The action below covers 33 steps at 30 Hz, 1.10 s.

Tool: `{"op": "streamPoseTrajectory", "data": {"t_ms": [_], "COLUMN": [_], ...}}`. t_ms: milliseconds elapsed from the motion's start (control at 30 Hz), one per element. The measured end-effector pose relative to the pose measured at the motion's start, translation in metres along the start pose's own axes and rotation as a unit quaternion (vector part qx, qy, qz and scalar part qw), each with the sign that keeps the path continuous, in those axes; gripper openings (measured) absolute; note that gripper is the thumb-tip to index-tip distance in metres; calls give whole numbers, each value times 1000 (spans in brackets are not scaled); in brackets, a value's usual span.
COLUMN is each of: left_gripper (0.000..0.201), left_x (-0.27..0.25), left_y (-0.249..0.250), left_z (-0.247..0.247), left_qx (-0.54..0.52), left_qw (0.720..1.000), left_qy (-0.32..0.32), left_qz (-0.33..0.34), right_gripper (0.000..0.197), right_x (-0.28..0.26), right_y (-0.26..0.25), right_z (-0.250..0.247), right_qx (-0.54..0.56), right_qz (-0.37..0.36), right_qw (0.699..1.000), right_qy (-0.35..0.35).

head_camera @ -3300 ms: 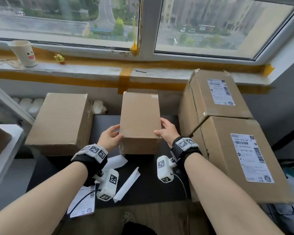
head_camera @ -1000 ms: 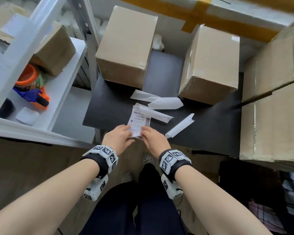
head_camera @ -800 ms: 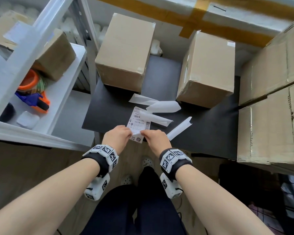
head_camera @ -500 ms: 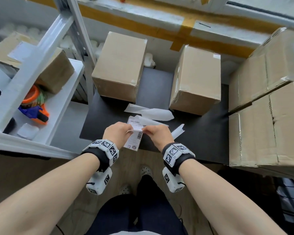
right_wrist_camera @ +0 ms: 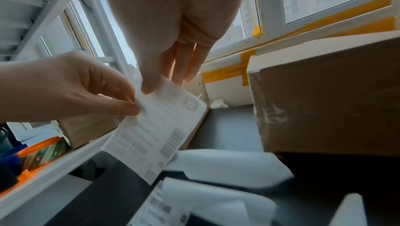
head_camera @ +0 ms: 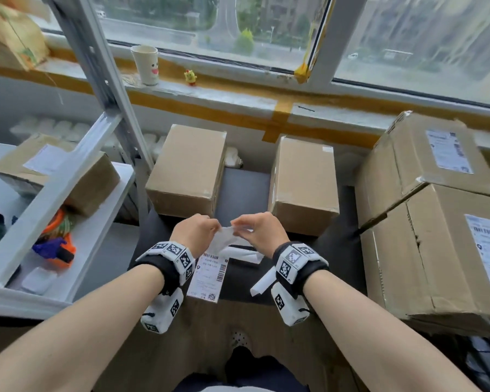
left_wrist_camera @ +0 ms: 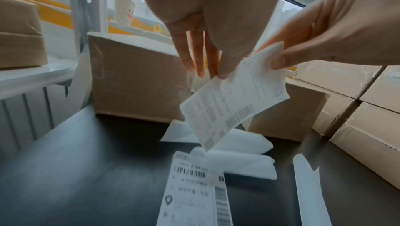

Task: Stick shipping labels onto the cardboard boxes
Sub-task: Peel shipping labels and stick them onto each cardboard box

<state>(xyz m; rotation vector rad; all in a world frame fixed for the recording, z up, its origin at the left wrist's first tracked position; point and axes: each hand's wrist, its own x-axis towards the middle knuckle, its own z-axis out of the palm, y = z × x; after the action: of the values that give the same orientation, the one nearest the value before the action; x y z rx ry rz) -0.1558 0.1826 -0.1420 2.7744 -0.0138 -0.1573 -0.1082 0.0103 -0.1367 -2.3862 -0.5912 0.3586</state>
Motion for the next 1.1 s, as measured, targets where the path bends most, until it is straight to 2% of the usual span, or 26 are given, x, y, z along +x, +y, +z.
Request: {"op": "streamPoseTrajectory", "data": {"t_ms": [133, 233, 333, 433, 533, 633, 800, 933, 1000, 1100], "left_gripper": [25, 23, 18, 12, 10, 11, 10, 10, 14, 17], "left_x": [13, 17, 17, 17, 20, 26, 33, 36, 36, 34], "left_y": [2, -3, -10, -13, -11, -6, 4, 6, 5, 4], "left_z": [-14, -22, -26, -25, -24, -21, -20, -21, -22, -24], "left_qx": [-7, 1, -23, -81, -136, -164, -179, -172, -160, -168], "left_qw": [1000, 999, 996, 991, 985, 982, 981, 983, 982, 970], "left_qy": [12, -1, -9, 23, 46, 48, 49, 54, 77, 145], "left_qz": [-7, -44, -89, -101, -99, -82, -45, -40, -57, -100], "right_gripper": [13, 10, 7, 5, 9, 10, 7, 8, 10, 9], "right_x": [17, 24, 28, 27, 26, 27, 32, 36, 38, 39], "right_y": [-9, -4, 6, 16, 20, 16, -1, -7, -6, -1], "right_z": [-12, -22, -28, -30, -29, -26, -21, -21, -21, -22], "right_qx": [24, 99, 120, 71, 12, 3, 27, 27, 24, 24], "right_qz": [-40, -35, -26, 0, 31, 29, 1, -22, -15, 2], "right_qw": [999, 992, 988, 994, 999, 999, 1000, 999, 999, 998], "right_qy": [24, 69, 99, 85, 39, 15, 8, 8, 25, 60]}}
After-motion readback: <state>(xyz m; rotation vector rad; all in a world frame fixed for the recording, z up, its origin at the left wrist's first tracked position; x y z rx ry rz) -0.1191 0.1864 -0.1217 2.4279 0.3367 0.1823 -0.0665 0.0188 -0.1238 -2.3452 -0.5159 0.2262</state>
